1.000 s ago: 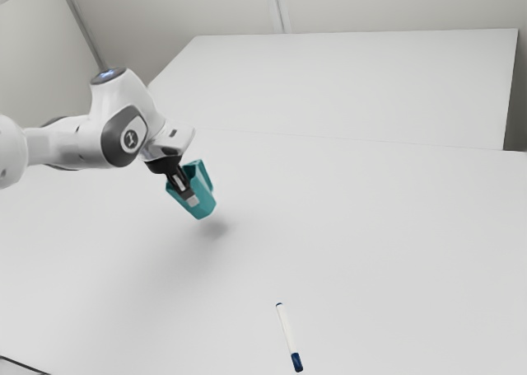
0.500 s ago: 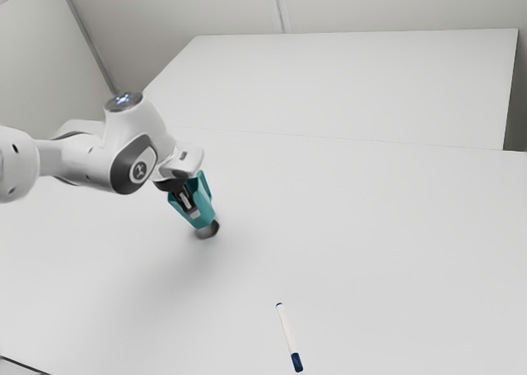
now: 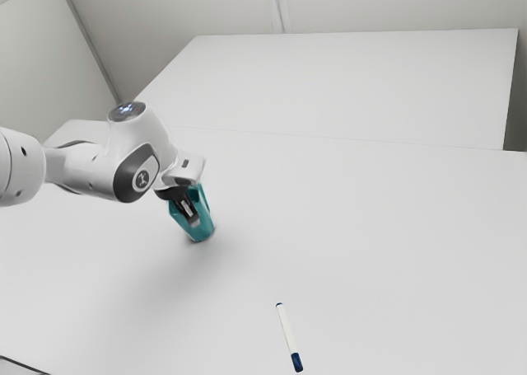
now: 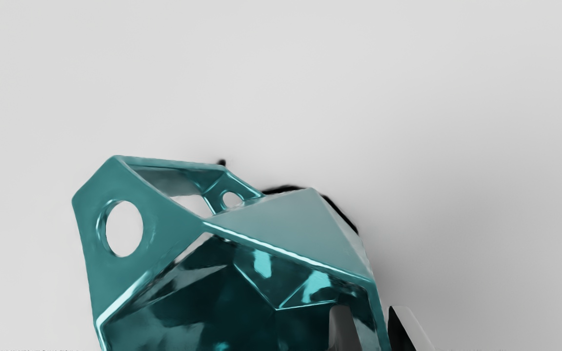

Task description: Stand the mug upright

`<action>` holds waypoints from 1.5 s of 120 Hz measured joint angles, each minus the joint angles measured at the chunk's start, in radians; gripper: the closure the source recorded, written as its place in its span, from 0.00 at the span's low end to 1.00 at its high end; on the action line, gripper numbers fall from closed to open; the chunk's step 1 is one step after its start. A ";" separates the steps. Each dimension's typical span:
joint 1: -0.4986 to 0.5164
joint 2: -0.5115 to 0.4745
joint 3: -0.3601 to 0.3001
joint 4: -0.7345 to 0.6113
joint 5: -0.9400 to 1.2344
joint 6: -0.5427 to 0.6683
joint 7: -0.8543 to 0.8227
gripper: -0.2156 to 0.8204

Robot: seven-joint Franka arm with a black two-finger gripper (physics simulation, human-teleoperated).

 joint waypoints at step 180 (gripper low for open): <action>0.007 0.126 -0.038 0.631 -0.106 -0.461 -0.088 0.25</action>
